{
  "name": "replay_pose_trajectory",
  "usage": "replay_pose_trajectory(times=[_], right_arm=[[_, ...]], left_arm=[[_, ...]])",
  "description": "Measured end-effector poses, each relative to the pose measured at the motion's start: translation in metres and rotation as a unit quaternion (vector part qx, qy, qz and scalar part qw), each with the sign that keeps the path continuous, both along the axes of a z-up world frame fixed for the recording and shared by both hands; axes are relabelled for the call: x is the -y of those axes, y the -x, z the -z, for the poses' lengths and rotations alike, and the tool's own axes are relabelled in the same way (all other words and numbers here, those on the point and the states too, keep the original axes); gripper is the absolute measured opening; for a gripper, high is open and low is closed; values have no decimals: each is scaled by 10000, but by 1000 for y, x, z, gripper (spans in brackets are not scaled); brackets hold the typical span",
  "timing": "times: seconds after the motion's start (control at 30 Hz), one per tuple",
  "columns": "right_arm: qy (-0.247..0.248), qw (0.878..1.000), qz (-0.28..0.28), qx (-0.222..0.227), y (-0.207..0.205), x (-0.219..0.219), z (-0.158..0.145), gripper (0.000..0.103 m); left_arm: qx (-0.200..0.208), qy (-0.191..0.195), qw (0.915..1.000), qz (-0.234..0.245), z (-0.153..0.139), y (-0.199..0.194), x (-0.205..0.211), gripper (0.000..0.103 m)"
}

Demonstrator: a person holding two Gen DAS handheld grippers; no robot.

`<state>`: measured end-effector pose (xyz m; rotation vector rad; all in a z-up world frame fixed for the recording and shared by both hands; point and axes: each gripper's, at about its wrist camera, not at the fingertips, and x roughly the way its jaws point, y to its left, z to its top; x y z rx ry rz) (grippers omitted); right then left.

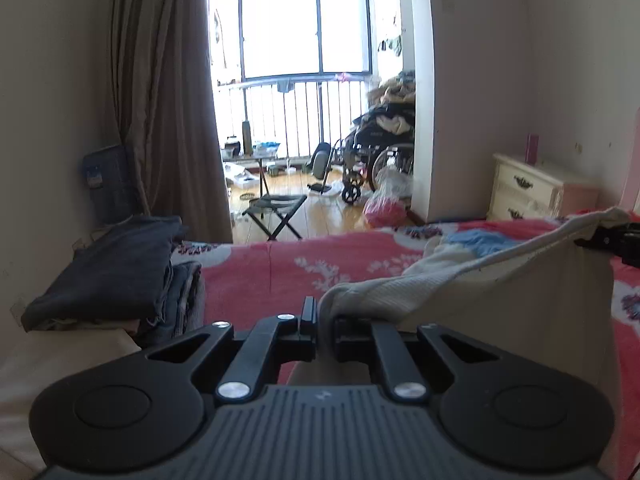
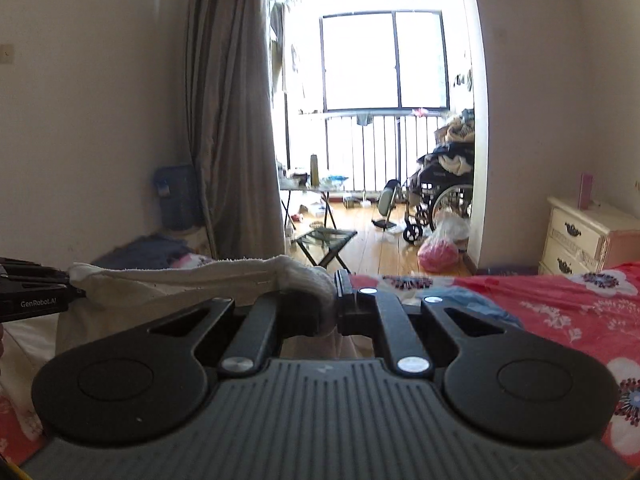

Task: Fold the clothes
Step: 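Raise the sweatshirt high with both grippers and shake it out, then lay the sweatshirt flat on the bed and open both grippers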

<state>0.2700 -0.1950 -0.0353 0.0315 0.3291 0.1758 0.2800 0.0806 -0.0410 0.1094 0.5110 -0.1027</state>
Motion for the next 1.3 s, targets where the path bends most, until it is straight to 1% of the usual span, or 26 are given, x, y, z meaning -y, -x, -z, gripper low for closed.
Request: replay_pose_trajectory(times=[0.1,0.2,0.27,0.33,0.37,0.4,0.43,0.47,0.5,0.53,0.6,0.63,0.67,0.7,0.73,0.77,0.8,0.83,0.9,0.93,1.03,1.13,1.2,1.3], right_arm=[[82,9982,-2,-589,-48,-19,51,6],[172,9927,-30,-1190,-78,-37,98,6],[242,9873,-42,-1567,-90,-46,126,6],[395,9809,-79,-1904,-102,-58,151,6],[476,9779,-122,-2032,-111,-62,162,6],[482,9746,-136,-2181,-115,-64,171,7],[424,9705,-152,-2368,-119,-65,179,9],[316,9686,-150,-2461,-123,-64,184,10],[146,9693,-130,-2451,-124,-60,184,11],[-30,9677,-138,-2516,-128,-56,183,13],[-383,9620,-166,-2700,-134,-46,177,20],[-546,9592,-198,-2768,-133,-41,173,31],[-707,9563,-233,-2828,-131,-35,169,37],[-829,9552,-285,-2828,-123,-34,162,42],[-944,9542,-341,-2818,-114,-33,155,50],[-1058,9531,-396,-2807,-105,-32,148,55],[-1173,9519,-451,-2796,-96,-30,141,57],[-1287,9505,-506,-2784,-87,-29,133,61],[-1515,9472,-617,-2759,-69,-27,119,63],[-1629,9453,-671,-2746,-59,-26,111,63],[-1968,9387,-835,-2704,-32,-23,90,63],[-2304,9308,-998,-2657,-5,-19,68,63],[-2384,9232,-1257,-2741,29,-32,60,63],[-2483,9100,-1660,-2874,82,-52,49,63]], left_arm=[[-423,-262,9987,-76,58,-44,-1,9],[-870,-520,9947,-147,114,-64,-2,9],[-1129,-656,9913,-175,140,-79,-2,10],[-1360,-786,9874,-199,160,-85,-2,15],[-1478,-839,9852,-211,170,-88,-2,20],[-1596,-800,9837,-229,177,-93,-5,26],[-1570,-766,9842,-303,176,-94,-8,31],[-1545,-731,9846,-377,175,-95,-10,46],[-1532,-677,9849,-443,174,-96,-13,59],[-1620,-463,9847,-452,169,-98,-19,63],[-1792,-29,9827,-470,157,-102,-31,64],[-1849,247,9813,-481,148,-101,-38,64],[-1903,524,9791,-491,140,-100,-45,66],[-1953,809,9762,-492,132,-98,-52,69],[-2005,1051,9728,-492,123,-94,-60,70],[-2055,1292,9688,-492,115,-89,-68,72],[-2105,1523,9644,-491,107,-85,-76,74],[-2152,1673,9609,-487,100,-80,-83,74],[-2161,1853,9572,-519,82,-64,-97,74],[-2113,1885,9577,-507,70,-54,-103,74],[-1923,1820,9639,-292,30,-13,-119,74],[-1690,1633,9720,15,-19,41,-134,74],[-1583,1457,9763,225,-48,79,-141,76],[-1669,962,9800,506,-65,136,-137,77]])
